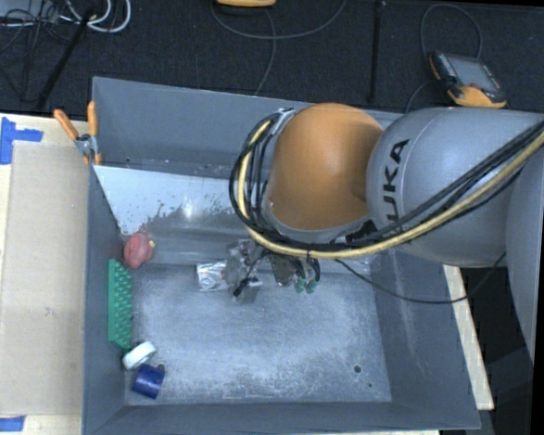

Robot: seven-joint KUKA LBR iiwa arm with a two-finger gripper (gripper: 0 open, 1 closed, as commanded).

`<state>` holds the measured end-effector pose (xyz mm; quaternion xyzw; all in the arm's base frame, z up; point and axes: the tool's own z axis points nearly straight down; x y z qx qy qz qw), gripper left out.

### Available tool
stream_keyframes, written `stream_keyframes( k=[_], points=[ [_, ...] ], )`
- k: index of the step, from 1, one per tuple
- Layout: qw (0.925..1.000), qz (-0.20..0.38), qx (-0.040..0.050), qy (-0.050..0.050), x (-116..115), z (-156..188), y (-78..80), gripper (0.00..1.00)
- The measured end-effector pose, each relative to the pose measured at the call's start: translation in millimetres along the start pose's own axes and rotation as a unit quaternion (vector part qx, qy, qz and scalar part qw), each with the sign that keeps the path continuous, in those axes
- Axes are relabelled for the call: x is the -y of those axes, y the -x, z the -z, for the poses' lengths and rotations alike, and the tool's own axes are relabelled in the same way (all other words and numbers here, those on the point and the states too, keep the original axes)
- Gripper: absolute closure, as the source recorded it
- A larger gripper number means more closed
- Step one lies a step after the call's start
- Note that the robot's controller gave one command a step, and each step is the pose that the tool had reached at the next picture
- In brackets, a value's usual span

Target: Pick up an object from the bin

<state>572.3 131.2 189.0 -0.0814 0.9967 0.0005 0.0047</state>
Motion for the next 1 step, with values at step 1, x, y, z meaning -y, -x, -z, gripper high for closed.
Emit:
stream_keyframes(
  k=[1],
  points=[
    [1.0, -0.005, -0.0012, 0.0, -9.8, 50.1, 11.4, 1.0]
  ],
)
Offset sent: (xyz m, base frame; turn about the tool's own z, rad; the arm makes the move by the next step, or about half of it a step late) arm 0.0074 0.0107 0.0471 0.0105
